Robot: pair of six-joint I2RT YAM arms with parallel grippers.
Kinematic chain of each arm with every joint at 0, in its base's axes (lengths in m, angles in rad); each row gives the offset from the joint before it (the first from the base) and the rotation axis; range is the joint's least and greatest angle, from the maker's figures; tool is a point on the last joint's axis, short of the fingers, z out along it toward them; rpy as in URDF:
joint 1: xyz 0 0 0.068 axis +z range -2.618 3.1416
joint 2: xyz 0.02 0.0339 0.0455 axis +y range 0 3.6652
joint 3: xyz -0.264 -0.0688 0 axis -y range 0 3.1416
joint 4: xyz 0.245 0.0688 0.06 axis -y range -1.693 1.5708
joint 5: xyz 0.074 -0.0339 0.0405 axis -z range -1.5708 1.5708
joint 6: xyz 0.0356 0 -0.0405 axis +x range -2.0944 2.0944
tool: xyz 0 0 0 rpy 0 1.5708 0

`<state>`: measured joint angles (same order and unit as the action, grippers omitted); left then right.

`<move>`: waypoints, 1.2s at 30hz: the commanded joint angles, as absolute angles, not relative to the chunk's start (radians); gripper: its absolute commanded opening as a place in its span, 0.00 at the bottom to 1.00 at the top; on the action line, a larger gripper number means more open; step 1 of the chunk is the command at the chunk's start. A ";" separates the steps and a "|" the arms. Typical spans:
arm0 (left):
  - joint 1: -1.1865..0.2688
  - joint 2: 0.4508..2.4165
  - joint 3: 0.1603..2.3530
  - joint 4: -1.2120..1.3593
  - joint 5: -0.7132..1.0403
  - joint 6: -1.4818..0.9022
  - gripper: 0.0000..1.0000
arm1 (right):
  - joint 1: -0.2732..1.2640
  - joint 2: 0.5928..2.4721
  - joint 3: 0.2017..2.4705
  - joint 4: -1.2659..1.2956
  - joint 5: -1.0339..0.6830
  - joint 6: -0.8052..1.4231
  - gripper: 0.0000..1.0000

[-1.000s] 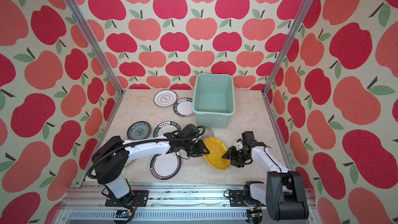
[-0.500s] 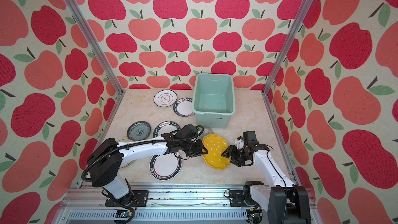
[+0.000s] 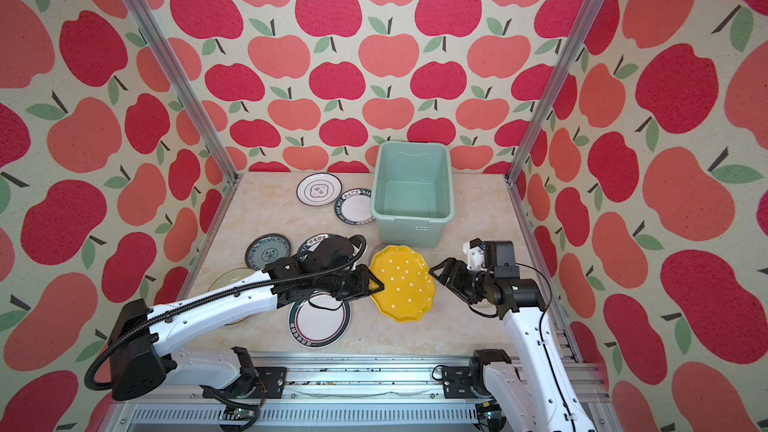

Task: Place the plates into the plastic bin on the countertop
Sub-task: 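Lift the yellow plate with both grippers and carry it toward the green bin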

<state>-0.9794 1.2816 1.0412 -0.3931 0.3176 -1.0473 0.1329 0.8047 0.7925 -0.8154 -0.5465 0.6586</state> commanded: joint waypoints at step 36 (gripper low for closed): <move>-0.710 1.405 1.363 0.156 0.257 -1.402 0.00 | 0.434 0.900 0.963 -0.162 -0.469 1.286 0.76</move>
<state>-0.7025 1.4147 1.2709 -0.0551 0.2718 -1.3678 0.4160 0.8742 0.9726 -0.2798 -0.5362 1.2228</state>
